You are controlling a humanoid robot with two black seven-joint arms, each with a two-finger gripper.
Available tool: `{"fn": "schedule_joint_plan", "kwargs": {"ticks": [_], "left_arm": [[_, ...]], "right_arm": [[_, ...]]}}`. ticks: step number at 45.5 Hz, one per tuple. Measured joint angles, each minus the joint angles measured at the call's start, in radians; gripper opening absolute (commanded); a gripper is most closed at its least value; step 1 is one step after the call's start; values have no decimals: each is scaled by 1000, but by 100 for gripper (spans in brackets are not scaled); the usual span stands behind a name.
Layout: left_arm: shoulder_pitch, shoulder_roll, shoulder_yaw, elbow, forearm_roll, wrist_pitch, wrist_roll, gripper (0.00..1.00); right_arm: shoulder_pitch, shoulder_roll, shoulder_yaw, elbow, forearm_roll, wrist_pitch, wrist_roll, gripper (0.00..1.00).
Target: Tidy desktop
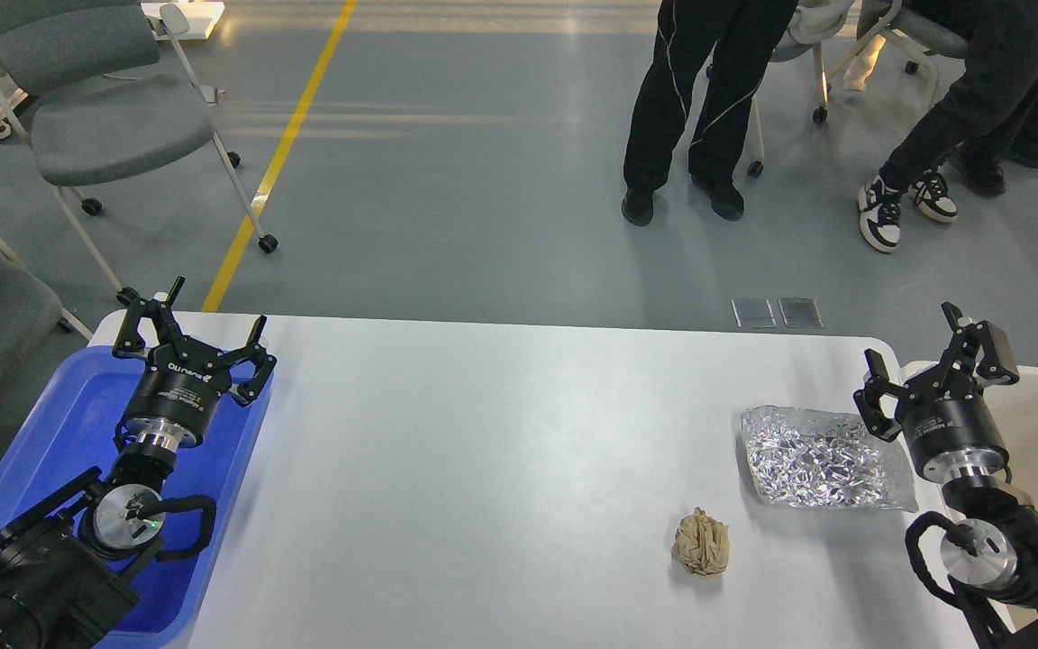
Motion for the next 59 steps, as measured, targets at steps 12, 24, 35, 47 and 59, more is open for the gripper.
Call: {"fn": "schedule_joint_plan", "kwargs": {"ticks": [12,24,35,47,59], "left_arm": [[-1,0,1,0,0,1,0,100],[-1,0,1,0,1,1,0,100],[-1,0,1,0,1,1,0,100],[-1,0,0,0,1,1,0,100],[-1,0,0,0,1,1,0,100]], "right_arm": [[-1,-2,0,1,0,0,0,100],[0,-3,-2,1,0,0,-8,100],[-10,-12,-2,35,18,3,-76,100],[-14,-34,-2,68,26,-2,-108,100],[-23,-100,-40,115,22,-10,-116,100]]}}
